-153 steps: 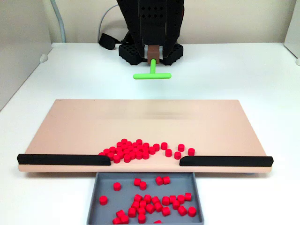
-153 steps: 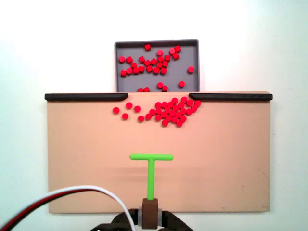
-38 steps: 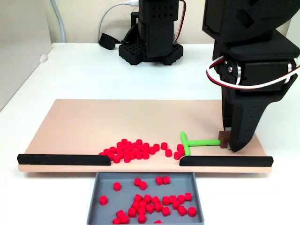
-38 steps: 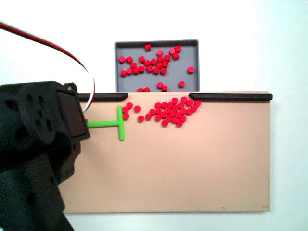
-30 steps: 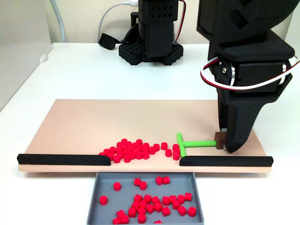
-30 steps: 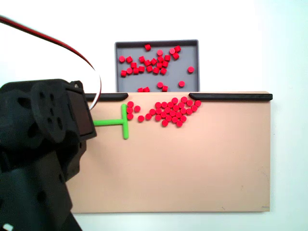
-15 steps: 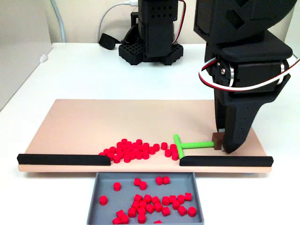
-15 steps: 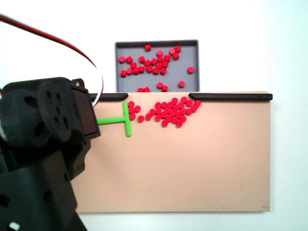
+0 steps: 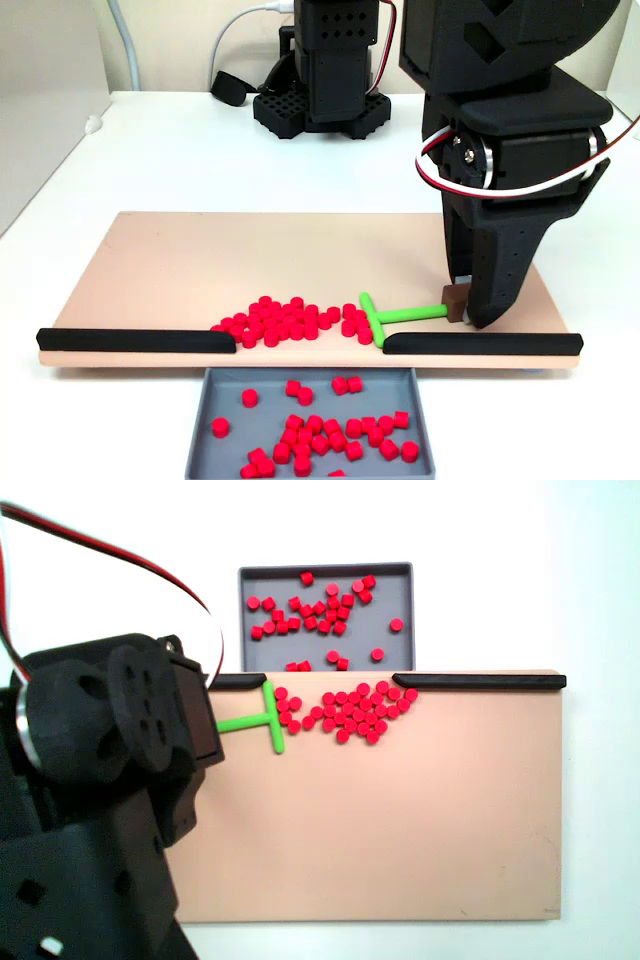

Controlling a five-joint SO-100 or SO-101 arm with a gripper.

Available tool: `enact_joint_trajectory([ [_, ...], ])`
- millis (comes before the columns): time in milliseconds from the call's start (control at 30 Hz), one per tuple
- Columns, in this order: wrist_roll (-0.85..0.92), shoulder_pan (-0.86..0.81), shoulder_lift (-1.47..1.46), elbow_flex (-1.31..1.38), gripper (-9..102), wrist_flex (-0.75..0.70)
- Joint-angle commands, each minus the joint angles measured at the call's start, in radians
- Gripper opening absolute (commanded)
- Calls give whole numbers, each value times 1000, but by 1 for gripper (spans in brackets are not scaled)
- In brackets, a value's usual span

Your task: Push granules from left to the grey container

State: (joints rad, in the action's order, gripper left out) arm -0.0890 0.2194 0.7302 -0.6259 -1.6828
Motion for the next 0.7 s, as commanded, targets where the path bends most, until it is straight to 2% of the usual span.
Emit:
enact_joint_trajectory([
  [0, 28, -15, 3, 20, 0, 6],
  [667, 120, -48, -11, 15, 0, 6],
])
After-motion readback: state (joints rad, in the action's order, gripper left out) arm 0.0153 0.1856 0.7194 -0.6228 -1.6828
